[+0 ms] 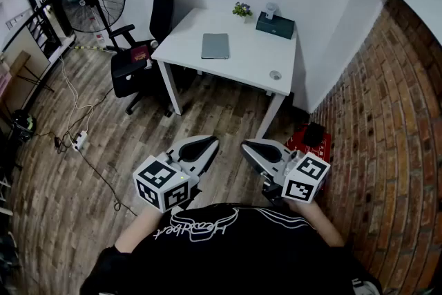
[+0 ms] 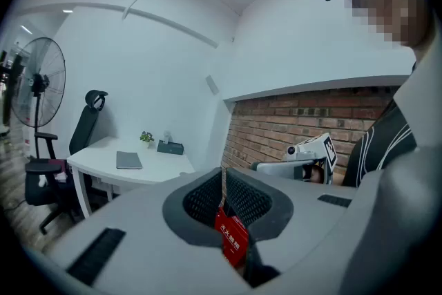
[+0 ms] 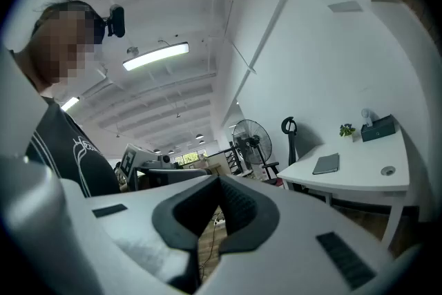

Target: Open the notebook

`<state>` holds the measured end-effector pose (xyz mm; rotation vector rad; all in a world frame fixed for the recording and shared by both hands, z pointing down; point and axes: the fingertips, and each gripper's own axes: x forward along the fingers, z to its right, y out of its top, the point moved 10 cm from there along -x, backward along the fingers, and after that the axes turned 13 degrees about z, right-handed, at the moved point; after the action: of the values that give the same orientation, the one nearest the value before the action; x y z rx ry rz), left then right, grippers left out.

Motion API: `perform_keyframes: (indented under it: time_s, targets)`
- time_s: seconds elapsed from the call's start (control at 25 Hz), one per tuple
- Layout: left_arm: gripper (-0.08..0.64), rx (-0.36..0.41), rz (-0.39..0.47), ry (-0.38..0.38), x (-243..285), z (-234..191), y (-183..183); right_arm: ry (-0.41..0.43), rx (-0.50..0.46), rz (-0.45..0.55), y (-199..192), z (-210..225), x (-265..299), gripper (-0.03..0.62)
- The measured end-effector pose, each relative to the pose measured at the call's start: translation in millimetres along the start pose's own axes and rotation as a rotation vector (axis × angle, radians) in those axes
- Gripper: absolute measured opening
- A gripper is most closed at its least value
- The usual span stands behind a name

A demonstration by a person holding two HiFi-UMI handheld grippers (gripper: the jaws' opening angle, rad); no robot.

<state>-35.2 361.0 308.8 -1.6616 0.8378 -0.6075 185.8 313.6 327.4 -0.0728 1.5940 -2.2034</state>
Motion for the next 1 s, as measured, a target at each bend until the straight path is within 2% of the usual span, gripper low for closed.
perform_keyframes:
  time_s: [0.2,0.36,0.64,0.76,1.0]
  targets:
    - [0.043,0.003,-0.004,0.0,-4,-6,-1,-0.002,0.005,-0.005,-3,0,8,0.0]
    - [0.043,-0.025,0.006,0.005,-8,-15,-3,-0.035,0.029,-0.002,-9,4,14,0.0]
    - [0.05,-0.014,0.005,0.074,-28,-44,-2,-0.07,0.054,-0.01,-24,3,40,0.002]
    - [0.151,-0.025,0.001,0.09,-38,-60,-2,-0.065,0.069,-0.015,-32,4,53,0.002]
    - [0.245,-0.005,-0.002,0.118,-68,-93,0,-0.057,0.104,-0.016,-56,0,89,0.002]
